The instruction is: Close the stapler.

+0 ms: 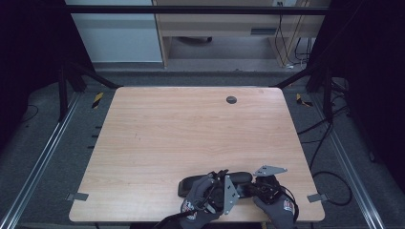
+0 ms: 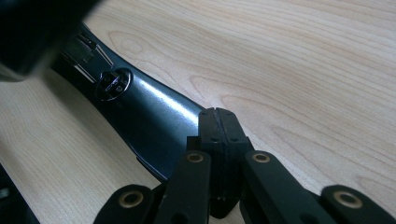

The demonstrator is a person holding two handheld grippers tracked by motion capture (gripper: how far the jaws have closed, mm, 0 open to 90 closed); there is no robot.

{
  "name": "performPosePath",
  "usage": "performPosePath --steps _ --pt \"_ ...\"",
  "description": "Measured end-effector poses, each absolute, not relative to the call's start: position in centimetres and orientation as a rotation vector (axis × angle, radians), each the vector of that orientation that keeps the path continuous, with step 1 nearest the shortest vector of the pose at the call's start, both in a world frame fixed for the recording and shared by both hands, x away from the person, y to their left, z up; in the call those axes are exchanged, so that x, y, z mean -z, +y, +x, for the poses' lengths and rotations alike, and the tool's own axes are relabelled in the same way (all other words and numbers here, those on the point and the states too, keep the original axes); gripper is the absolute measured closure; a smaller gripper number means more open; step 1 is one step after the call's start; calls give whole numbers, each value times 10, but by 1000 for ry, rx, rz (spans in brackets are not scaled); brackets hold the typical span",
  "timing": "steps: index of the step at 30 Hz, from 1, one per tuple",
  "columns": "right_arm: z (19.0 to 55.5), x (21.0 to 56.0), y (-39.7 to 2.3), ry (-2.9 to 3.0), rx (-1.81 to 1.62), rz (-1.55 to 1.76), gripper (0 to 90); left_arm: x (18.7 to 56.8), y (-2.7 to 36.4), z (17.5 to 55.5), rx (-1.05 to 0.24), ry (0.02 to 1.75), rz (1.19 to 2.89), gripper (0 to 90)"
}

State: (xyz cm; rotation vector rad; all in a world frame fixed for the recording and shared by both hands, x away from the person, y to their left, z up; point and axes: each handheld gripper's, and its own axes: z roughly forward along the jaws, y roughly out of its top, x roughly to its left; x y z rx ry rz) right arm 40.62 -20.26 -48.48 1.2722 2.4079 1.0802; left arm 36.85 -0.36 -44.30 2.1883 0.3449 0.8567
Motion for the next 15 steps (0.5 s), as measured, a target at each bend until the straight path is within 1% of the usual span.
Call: performPosePath --steps 15 --pt "406 484 -205 2407 -1070 1285 900 452 -8 368 -869 298 2225 434"
